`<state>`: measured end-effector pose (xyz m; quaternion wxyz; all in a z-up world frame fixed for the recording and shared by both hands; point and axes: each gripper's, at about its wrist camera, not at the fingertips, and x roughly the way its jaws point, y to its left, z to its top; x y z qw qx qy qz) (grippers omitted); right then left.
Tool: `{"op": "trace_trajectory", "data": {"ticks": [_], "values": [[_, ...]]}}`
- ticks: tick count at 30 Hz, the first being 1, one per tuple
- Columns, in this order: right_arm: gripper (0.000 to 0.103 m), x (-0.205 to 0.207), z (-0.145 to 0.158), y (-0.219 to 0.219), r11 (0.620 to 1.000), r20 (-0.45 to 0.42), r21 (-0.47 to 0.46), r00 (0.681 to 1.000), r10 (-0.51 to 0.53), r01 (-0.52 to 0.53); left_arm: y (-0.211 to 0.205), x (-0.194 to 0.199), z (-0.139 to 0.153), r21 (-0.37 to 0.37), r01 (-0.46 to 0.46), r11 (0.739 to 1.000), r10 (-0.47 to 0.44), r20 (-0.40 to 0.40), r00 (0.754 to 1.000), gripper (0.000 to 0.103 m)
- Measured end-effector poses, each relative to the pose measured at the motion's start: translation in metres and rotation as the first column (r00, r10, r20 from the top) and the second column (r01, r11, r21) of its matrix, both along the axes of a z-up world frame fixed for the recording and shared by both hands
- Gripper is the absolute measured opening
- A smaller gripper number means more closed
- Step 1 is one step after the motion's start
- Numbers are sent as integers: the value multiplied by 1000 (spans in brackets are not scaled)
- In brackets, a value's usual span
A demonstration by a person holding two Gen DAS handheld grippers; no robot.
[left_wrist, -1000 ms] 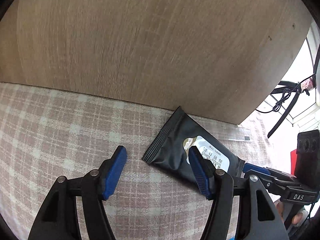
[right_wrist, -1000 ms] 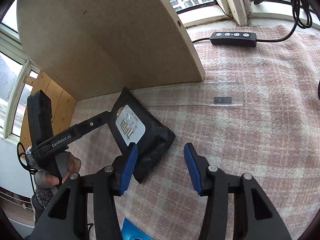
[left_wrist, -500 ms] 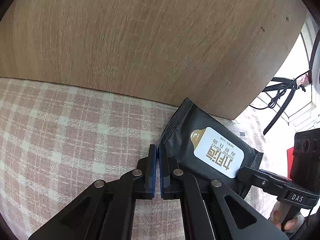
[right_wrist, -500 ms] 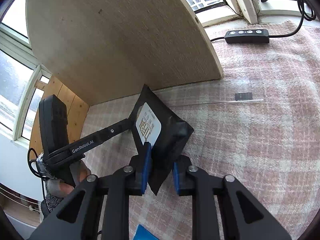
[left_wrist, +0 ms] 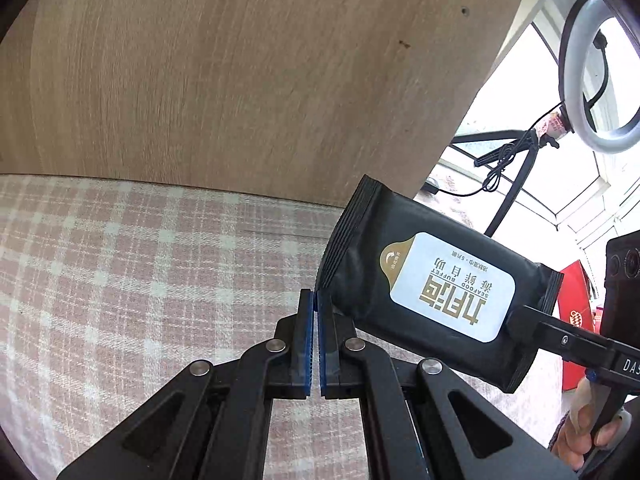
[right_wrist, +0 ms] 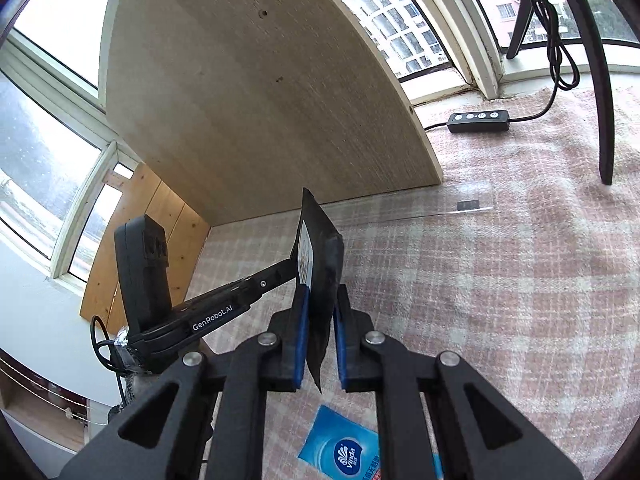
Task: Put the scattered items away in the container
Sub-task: 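Grasp the black wet-wipe pack with the right tool and lift it, then carry the black wet-wipe pack over the red box and open the right tool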
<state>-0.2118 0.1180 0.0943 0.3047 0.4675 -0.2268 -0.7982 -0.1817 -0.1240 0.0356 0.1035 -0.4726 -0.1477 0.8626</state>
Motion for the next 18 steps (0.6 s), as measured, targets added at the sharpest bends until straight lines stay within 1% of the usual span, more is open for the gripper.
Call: {"op": "trace_trajectory", "data": {"ticks": [4, 8, 11, 14, 18], "values": [[12, 40, 26, 24, 1000, -47, 2, 999, -20, 20, 26, 30, 36, -10, 45, 999, -46, -51, 998, 1], [12, 80, 53, 53, 998, -97, 21, 993, -61, 64, 60, 72, 71, -39, 110, 993, -114, -106, 988, 1], [11, 111, 76, 80, 994, -136, 25, 986, -101, 106, 104, 90, 96, -55, 166, 985, -172, -137, 976, 1], [12, 144, 97, 111, 988, -179, 41, 974, -141, 150, 148, 105, 116, -74, 224, 972, -233, -167, 958, 1], [12, 185, 119, 158, 974, -215, 63, 956, -201, 219, 212, 110, 141, -81, 294, 952, -304, -198, 932, 1]]}}
